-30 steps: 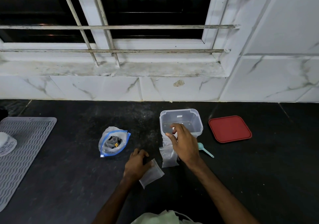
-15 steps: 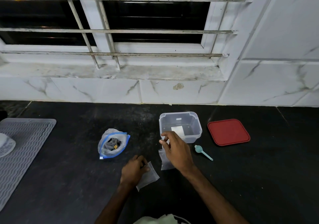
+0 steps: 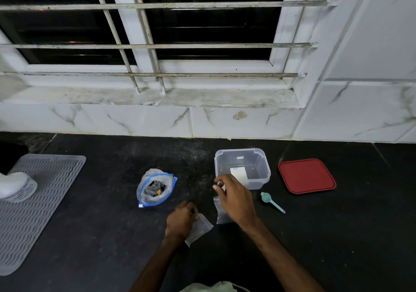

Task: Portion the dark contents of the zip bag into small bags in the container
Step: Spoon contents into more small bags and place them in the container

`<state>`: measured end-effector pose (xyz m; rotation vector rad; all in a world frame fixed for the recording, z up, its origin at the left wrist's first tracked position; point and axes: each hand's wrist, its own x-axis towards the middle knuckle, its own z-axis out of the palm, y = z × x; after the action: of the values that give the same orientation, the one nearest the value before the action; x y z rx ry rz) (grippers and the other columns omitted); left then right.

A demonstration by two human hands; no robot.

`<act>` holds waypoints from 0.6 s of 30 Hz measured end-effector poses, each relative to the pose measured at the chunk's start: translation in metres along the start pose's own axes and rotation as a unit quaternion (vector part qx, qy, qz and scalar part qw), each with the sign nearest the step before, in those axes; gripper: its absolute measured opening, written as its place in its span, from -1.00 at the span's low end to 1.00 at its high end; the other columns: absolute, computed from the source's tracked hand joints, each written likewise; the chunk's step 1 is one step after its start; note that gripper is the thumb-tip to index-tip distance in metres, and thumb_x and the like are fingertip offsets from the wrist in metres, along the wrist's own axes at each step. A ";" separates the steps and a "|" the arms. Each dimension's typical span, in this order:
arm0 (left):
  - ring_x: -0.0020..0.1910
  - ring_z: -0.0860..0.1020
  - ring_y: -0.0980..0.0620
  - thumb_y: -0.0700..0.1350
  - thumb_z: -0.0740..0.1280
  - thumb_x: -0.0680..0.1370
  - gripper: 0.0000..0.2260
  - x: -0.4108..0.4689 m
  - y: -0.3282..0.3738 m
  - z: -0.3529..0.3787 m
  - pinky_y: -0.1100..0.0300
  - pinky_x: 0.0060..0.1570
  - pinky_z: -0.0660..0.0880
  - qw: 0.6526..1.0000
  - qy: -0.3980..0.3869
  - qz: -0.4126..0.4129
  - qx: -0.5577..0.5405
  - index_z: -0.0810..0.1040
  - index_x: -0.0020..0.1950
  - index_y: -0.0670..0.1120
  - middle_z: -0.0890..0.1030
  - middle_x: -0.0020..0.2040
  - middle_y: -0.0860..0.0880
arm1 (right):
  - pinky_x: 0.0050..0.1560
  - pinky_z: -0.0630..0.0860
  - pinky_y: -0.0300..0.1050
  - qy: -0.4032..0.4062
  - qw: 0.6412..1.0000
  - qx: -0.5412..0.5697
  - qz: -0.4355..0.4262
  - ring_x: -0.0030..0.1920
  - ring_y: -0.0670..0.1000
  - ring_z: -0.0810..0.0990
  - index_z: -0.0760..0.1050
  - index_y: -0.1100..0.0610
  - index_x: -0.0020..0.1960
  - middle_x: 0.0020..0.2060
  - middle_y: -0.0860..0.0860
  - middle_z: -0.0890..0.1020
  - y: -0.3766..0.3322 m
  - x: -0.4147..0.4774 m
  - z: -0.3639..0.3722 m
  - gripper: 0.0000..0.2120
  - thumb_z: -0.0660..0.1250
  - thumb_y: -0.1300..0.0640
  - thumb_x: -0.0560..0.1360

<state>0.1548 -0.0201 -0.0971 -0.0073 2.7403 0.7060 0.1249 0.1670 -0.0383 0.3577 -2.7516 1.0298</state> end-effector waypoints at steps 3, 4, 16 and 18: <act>-0.02 0.47 0.21 -0.03 0.30 0.57 -0.92 -0.006 -0.002 -0.002 0.31 -0.12 0.41 0.998 0.032 0.000 -0.055 0.47 -0.05 0.17 0.44 0.05 0.16 | -0.01 0.53 -0.27 -0.039 0.999 -0.002 0.008 -0.04 -0.15 0.56 0.51 0.02 0.06 -0.02 -0.11 0.57 -0.002 -0.008 0.003 -0.87 0.28 0.00 0.58; -0.05 0.47 0.22 -0.05 0.30 0.57 -0.90 -0.009 -0.002 -0.003 0.30 -0.11 0.43 0.995 0.055 0.006 -0.081 0.46 -0.08 0.17 0.45 0.02 0.18 | 0.02 0.53 -0.23 -0.055 0.998 -0.001 0.009 -0.03 -0.14 0.55 0.52 0.03 0.06 -0.01 -0.10 0.57 -0.002 -0.010 0.005 -0.85 0.27 -0.01 0.58; -0.04 0.56 0.25 -0.10 0.41 0.52 -0.77 -0.017 0.038 -0.038 0.32 -0.09 0.51 0.927 0.237 0.021 -0.289 0.47 0.12 0.12 0.58 -0.03 0.17 | -0.12 0.44 -0.22 -0.111 0.993 -0.027 0.040 -0.08 -0.13 0.47 0.60 0.00 -0.10 -0.16 -0.13 0.60 -0.014 0.000 0.007 -0.87 0.37 -0.04 0.50; -0.11 0.58 0.21 -0.04 0.42 0.52 -0.86 -0.020 0.045 -0.035 0.28 -0.14 0.52 0.907 0.253 -0.005 -0.336 0.50 0.03 0.08 0.61 -0.09 0.12 | -0.17 0.47 -0.18 -0.103 0.992 -0.037 0.060 -0.12 -0.14 0.46 0.55 0.00 -0.20 -0.24 -0.17 0.54 -0.014 -0.003 0.003 -0.87 0.41 -0.03 0.45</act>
<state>0.1599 0.0011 -0.0406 -0.4079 2.7702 1.8277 0.1312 0.1553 -0.0324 0.3054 -3.0196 0.9637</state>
